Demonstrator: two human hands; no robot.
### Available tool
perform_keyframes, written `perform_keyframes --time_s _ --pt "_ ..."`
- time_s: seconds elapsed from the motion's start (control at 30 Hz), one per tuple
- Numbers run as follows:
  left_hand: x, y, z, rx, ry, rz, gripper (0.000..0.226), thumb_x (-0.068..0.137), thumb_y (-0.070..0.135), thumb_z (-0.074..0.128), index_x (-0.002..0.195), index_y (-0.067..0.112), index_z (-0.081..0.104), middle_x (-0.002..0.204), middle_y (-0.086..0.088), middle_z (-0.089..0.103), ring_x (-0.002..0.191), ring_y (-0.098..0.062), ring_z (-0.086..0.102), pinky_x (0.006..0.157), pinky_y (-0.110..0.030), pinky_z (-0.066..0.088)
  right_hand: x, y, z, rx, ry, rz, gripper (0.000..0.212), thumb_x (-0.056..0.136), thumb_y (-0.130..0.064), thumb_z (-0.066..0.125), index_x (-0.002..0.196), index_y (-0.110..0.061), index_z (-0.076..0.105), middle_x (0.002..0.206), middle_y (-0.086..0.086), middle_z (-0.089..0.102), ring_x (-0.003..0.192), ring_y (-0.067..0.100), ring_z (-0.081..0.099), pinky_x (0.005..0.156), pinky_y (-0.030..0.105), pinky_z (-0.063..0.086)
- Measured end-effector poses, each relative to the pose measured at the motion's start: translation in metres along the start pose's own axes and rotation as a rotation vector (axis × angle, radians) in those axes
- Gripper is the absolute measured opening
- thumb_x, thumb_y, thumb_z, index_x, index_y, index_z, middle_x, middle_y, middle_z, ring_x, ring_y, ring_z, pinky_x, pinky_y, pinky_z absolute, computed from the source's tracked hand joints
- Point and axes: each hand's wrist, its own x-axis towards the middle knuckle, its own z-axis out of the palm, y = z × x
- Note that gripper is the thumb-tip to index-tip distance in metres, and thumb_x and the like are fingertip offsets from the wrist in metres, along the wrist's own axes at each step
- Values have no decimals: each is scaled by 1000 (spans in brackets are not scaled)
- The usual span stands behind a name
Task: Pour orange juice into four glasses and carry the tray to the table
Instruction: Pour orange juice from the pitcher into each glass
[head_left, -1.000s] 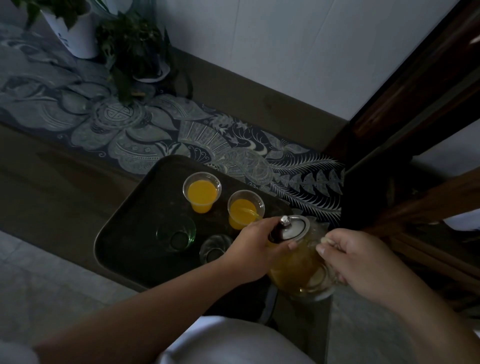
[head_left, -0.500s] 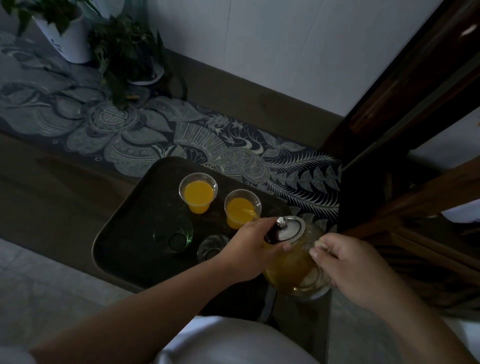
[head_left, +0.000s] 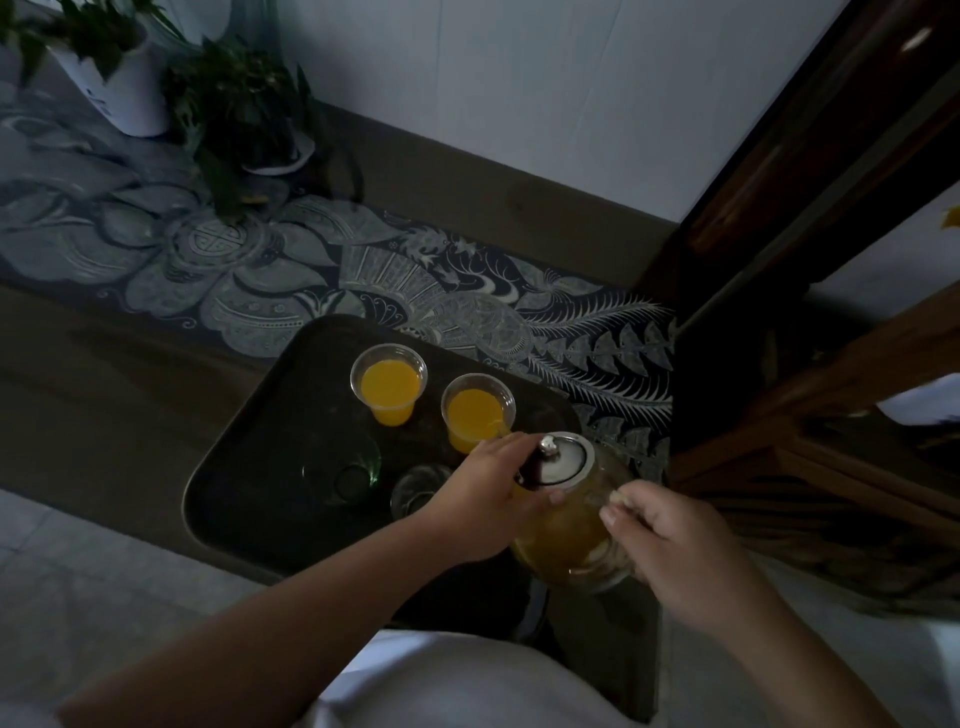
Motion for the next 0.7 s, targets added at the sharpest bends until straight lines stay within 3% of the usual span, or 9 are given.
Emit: perform_keyframes --time_s 0.2,0.3,0.37,0.5,0.6,0.7 --pt "-1 -3 2 65 -9 22 47 88 39 67 131 23 54 121 6 59 112 -13 50 96 -34 42 -6 8 10 56 29 -13 30 90 -40 50 72 -16 55 62 17 54 52 26 55 48 35 37" --pt "-1 -4 1 109 -9 25 53 86 40 69 134 23 52 126 7 57 115 -10 47 93 -23 36 -10 15 18 115 56 -32 26 92 -35 52 72 -18 55 58 14 52 48 22 52 48 34 36" --pt "-1 -5 1 153 -14 28 60 85 42 70 138 22 48 131 8 54 118 -11 45 94 -23 35 -13 20 23 143 69 -31 22 93 -33 52 73 -23 56 60 12 53 50 23 53 47 33 37" --pt "-4 -4 -1 206 -11 41 68 84 42 72 142 18 45 139 6 50 125 -15 42 101 -27 35 -18 25 33 228 84 -37 20 95 -29 53 77 -22 57 58 7 53 48 9 48 48 29 36" --pt "-8 0 -5 229 -13 59 70 83 42 72 143 17 44 142 5 48 126 -17 41 104 -33 37 -23 23 38 267 107 -58 20 95 -28 53 78 -21 58 63 14 52 48 10 48 47 25 35" --pt "-12 6 -7 263 9 90 72 83 42 73 143 15 44 141 3 48 125 -18 41 103 -28 33 -28 18 37 300 142 -79 24 91 -35 50 77 -18 59 65 14 52 49 18 49 46 20 34"
